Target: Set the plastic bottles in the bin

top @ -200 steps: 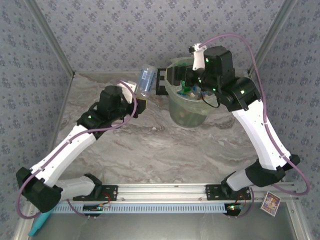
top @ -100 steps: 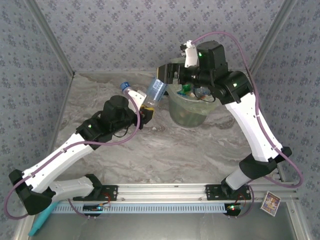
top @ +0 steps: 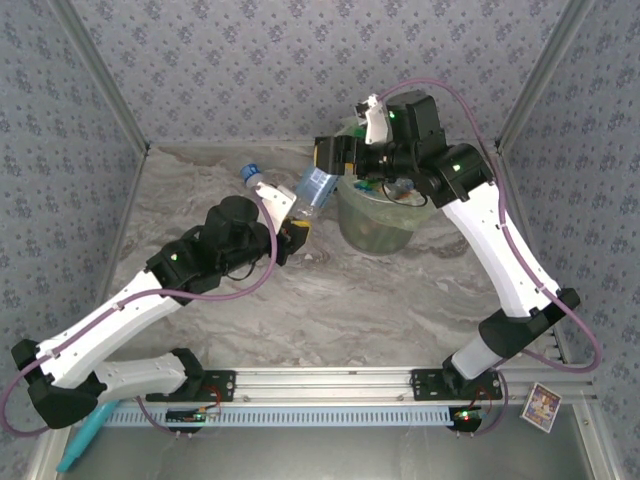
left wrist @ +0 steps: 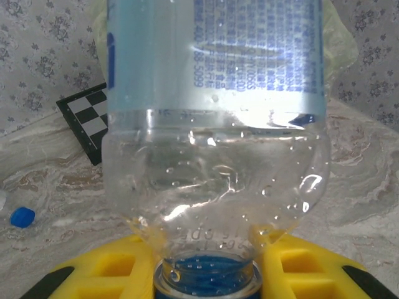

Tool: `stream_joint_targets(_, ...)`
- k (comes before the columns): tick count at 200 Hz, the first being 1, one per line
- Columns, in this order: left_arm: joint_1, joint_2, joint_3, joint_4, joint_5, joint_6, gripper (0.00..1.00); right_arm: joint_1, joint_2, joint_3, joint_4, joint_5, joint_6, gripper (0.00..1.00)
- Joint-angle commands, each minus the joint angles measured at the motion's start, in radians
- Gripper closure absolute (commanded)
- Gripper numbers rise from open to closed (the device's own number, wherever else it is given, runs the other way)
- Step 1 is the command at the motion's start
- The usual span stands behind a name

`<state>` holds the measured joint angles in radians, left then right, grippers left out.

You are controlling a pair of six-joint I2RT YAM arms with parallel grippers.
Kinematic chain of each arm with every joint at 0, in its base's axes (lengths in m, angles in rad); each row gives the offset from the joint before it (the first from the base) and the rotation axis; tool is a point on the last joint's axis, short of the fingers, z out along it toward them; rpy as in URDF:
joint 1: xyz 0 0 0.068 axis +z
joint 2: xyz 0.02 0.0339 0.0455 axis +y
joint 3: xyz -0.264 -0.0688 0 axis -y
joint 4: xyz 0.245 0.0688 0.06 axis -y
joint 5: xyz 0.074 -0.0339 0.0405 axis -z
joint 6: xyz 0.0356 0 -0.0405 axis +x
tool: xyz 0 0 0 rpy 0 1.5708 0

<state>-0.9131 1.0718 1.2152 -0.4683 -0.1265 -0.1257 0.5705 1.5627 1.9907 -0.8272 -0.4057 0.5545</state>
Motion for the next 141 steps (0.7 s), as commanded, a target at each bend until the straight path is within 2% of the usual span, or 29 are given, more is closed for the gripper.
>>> stream_joint_targets(1, -0.013, 0.005, 0.064, 0.035, 0.015, 0.025, 0.82, -0.009, -0.016, -0.012, 0.026, -0.065, 0.024, 0.25)
stream_joint_targets(73, -0.012, 0.036, 0.082, 0.049, 0.036, 0.027, 0.82, -0.02, -0.027, -0.025, 0.038, -0.134, 0.005, 0.28)
stream_joint_targets(83, -0.013, 0.042, 0.086, 0.05, 0.042, 0.025, 0.82, -0.021, -0.027, -0.023, 0.037, -0.141, 0.003, 0.31)
stream_joint_targets(103, -0.012, 0.061, 0.101, 0.043, 0.063, 0.022, 0.81, -0.022, -0.035, -0.025, 0.03, -0.145, -0.011, 0.45)
stream_joint_targets(127, -0.013, 0.081, 0.118, 0.033, 0.068, 0.015, 0.79, -0.031, -0.061, -0.038, 0.033, -0.128, -0.02, 0.48)
stream_joint_targets(141, -0.012, 0.084, 0.118, 0.037, 0.07, 0.012, 0.72, -0.046, -0.079, -0.045, 0.041, -0.116, -0.018, 0.49)
